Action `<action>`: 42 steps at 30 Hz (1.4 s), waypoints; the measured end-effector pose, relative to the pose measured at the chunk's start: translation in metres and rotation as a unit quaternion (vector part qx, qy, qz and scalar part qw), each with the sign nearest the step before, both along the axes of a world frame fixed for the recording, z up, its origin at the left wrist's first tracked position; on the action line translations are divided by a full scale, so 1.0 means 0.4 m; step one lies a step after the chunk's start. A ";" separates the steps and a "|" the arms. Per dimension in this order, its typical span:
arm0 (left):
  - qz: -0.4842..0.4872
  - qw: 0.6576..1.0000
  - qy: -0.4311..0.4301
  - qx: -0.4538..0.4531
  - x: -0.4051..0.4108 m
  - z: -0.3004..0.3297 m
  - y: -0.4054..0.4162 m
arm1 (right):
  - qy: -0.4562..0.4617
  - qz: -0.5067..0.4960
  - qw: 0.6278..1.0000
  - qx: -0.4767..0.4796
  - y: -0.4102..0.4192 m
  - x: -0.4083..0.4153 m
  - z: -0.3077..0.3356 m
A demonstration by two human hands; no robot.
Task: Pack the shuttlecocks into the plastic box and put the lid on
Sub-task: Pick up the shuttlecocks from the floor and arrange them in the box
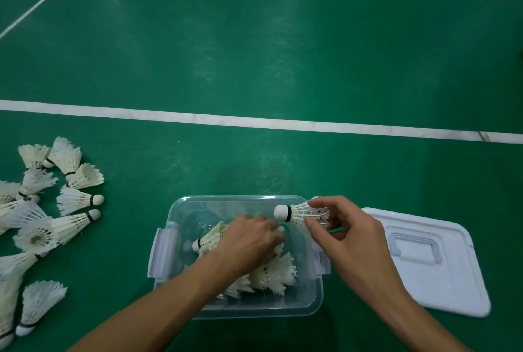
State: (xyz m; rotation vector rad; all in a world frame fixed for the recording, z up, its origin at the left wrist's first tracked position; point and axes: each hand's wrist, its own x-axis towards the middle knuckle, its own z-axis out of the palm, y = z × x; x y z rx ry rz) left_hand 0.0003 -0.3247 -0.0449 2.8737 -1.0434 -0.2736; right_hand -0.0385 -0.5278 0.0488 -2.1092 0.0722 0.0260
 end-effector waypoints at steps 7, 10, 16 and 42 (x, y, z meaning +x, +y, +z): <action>0.035 0.998 -0.039 -0.034 -0.019 -0.020 0.038 | -0.007 0.003 1.000 -0.019 0.006 -0.001 0.001; 0.047 0.997 -0.055 -0.027 -0.027 -0.009 0.063 | -0.016 0.021 0.999 -0.038 0.015 -0.003 0.004; 0.091 0.992 -0.071 -0.046 -0.029 0.041 0.104 | -0.084 0.084 0.984 -0.132 0.042 -0.006 -0.007; 0.209 0.965 -0.043 -0.151 -0.046 0.027 0.111 | 0.016 0.213 0.951 -0.223 0.192 0.071 -0.149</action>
